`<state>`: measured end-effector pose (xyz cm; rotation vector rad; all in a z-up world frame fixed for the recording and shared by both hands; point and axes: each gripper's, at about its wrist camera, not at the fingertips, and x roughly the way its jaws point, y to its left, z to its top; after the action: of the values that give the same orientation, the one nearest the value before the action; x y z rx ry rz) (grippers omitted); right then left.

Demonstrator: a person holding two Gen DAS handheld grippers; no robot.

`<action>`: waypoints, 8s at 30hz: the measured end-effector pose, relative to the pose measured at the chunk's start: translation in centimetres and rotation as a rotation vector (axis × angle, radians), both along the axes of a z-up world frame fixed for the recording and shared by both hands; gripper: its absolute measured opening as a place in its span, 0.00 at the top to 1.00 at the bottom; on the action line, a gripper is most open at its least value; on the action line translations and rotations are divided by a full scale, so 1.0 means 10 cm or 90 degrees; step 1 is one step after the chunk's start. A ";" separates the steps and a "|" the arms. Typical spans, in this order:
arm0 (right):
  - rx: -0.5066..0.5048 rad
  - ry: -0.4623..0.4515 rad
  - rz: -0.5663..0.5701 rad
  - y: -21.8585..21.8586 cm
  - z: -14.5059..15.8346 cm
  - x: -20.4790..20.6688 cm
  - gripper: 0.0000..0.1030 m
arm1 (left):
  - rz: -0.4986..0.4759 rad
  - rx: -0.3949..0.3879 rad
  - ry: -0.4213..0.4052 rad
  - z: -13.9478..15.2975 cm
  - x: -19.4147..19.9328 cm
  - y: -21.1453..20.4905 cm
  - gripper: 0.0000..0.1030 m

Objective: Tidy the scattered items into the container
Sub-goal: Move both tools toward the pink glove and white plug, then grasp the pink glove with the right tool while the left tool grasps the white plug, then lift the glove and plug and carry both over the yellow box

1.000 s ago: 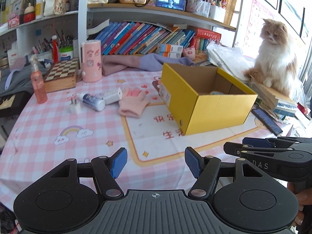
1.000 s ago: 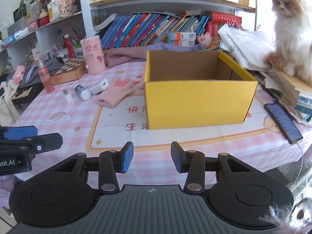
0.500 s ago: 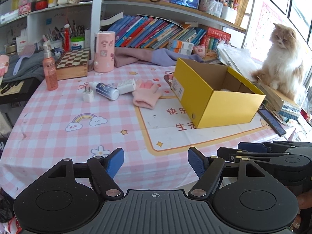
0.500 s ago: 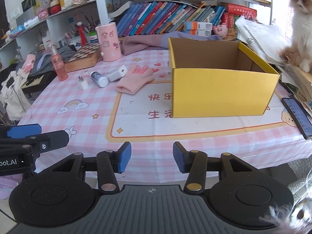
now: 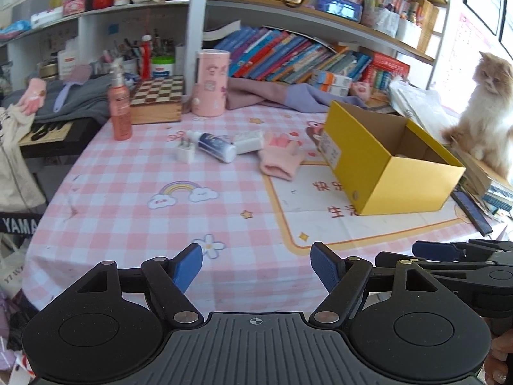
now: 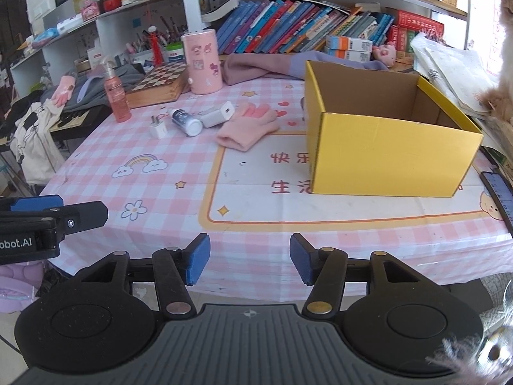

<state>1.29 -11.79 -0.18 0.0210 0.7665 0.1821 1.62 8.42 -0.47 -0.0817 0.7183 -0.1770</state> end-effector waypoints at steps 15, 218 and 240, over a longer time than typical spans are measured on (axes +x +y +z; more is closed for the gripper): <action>-0.019 -0.005 0.051 0.20 -0.01 0.10 0.44 | 0.008 -0.002 0.015 -0.06 0.03 0.04 0.21; 0.040 0.018 -0.218 -1.13 0.09 -0.47 0.78 | -0.293 -0.079 0.059 0.05 0.21 -1.27 0.72; 0.031 0.018 -0.238 -1.31 0.11 -0.41 0.78 | -0.312 -0.085 0.062 0.04 0.34 -1.49 0.72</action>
<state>-2.80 -24.93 0.95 0.2122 0.7723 -0.1556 5.05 -6.53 -0.09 -0.0396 0.8138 -0.6941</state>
